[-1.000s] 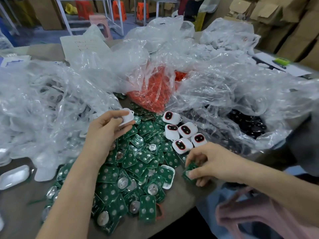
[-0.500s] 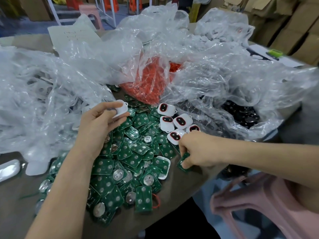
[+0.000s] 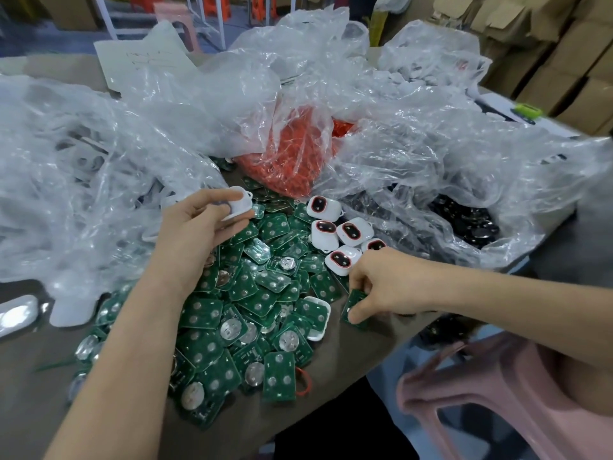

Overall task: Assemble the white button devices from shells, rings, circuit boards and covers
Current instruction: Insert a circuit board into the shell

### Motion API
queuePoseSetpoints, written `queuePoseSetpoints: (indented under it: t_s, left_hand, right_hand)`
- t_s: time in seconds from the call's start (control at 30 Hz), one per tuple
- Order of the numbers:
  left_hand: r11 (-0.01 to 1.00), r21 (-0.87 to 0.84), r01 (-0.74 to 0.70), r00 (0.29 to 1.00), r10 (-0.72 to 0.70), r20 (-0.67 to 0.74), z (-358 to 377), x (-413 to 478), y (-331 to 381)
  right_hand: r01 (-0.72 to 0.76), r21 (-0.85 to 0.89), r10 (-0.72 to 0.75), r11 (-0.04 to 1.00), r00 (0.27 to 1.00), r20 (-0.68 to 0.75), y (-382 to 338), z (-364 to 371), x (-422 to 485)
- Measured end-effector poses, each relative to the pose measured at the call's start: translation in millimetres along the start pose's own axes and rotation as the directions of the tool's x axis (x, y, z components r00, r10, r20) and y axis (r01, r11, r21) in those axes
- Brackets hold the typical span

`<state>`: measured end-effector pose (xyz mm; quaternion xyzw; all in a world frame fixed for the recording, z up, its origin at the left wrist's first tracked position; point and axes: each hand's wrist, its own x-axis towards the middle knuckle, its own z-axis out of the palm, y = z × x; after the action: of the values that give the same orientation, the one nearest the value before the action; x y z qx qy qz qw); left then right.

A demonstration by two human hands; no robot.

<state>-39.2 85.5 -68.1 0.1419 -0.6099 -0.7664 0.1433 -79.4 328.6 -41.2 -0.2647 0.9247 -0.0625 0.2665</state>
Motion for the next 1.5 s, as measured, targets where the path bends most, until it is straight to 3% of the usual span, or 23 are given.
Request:
queuePoseSetpoints:
  t_s: [0.1, 0.3, 0.67, 0.87, 0.97, 1.03, 1.1, 1.2, 1.33, 1.5]
  left_hand:
    - [1.0, -0.001, 0.003, 1.0, -0.003, 0.0, -0.5, 0.2, 0.1]
    - [1.0, -0.004, 0.009, 1.0, -0.009, 0.0, -0.8, 0.1, 0.4]
    - [1.0, 0.014, -0.017, 1.0, 0.017, -0.004, 0.0, 0.1, -1.4]
    - [1.0, 0.006, -0.001, 1.0, 0.001, 0.007, -0.2, -1.3, -0.3]
    - [1.0, 0.023, 0.001, 1.0, -0.001, 0.008, -0.3, -1.9, -0.9]
    - [0.999, 0.045, -0.007, 1.0, 0.007, 0.011, -0.4, -1.8, -1.0]
    - [0.998, 0.059, -0.002, 1.0, 0.001, 0.025, -0.7, -2.6, -0.3]
    - [0.995, 0.099, 0.007, 0.999, -0.012, 0.05, -1.3, -3.6, 0.5]
    - [0.989, 0.146, 0.003, 0.998, -0.012, 0.061, -0.3, -5.5, 3.1]
    - [0.988, 0.15, -0.024, 0.997, 0.013, 0.078, -0.1, -6.6, 5.7]
  right_hand:
    - [0.006, -0.041, -0.007, 0.999, 1.0, -0.01, -5.0, 1.0, 0.5]
    - [0.036, -0.297, -0.054, 0.954, 0.997, -0.05, -17.4, 9.1, -2.4]
    - [0.025, -0.307, -0.051, 0.951, 0.996, -0.077, -20.8, 12.4, -5.1]
    - [0.119, -0.512, -0.24, 0.85, 0.955, -0.176, -35.1, 40.5, -31.6]
    - [0.114, -0.366, -0.24, 0.924, 0.916, -0.321, -18.2, 25.7, -32.1]
    - [0.133, -0.055, -0.144, 0.99, 0.881, -0.452, -7.0, 2.2, -26.7]
    - [0.161, 0.242, -0.014, 0.957, 0.856, -0.517, -4.5, -15.6, -19.8]
    - [0.209, 0.452, -0.001, 0.867, 0.909, -0.418, -12.4, -29.8, -5.0]
    - [0.276, 0.752, -0.065, 0.598, 0.952, -0.298, -32.0, -52.1, 19.8]
    - [0.31, 0.737, -0.143, 0.6, 0.948, -0.283, -53.7, -75.0, 48.4]
